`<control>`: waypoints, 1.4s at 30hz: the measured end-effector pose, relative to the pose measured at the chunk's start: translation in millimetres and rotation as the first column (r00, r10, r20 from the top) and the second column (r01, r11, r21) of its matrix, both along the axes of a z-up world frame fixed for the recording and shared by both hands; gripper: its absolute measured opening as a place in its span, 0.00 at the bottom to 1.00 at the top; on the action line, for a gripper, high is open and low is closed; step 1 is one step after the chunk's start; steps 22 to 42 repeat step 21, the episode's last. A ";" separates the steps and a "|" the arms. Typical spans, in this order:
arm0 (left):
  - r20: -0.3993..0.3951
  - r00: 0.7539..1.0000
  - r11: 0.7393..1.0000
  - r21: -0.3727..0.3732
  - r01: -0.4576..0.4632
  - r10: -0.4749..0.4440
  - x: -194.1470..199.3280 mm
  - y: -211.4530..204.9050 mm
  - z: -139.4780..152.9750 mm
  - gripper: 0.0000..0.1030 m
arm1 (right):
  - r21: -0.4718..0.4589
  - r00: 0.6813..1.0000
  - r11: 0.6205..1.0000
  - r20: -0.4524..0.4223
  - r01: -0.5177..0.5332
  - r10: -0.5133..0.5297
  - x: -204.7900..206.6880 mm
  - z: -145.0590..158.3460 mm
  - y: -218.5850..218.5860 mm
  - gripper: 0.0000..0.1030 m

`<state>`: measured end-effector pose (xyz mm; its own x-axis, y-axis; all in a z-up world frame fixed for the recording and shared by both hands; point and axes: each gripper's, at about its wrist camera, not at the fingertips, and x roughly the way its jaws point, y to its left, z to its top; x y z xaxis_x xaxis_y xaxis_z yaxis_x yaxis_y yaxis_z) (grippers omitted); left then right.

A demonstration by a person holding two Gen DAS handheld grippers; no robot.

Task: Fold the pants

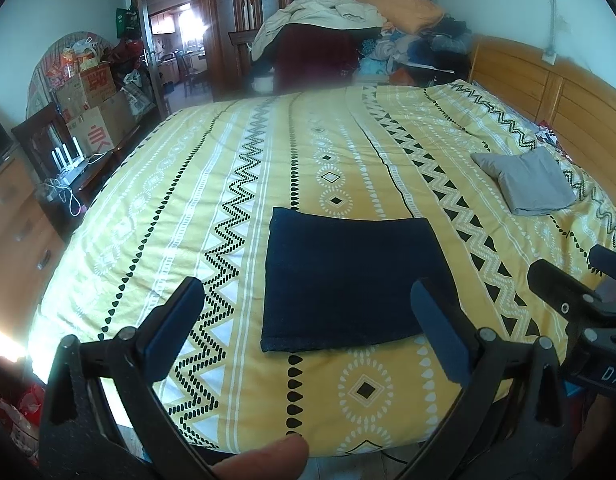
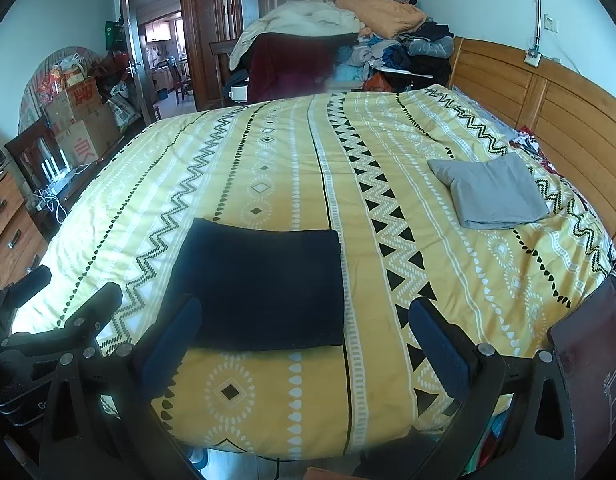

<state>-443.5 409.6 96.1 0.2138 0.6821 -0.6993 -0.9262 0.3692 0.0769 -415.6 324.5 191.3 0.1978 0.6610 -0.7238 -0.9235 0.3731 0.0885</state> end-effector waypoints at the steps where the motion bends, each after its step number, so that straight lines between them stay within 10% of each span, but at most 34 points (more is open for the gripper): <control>1: 0.000 1.000 1.000 -0.002 -0.001 0.001 0.2 -0.3 -0.7 1.00 | -0.001 1.000 1.000 0.000 -0.001 0.001 0.6 -0.5 0.5 1.00; 42: -0.003 1.000 0.999 -0.044 -0.031 0.031 -2.1 2.0 -16.6 1.00 | 0.001 0.999 0.999 -0.003 -0.035 0.035 -0.7 -8.7 8.0 1.00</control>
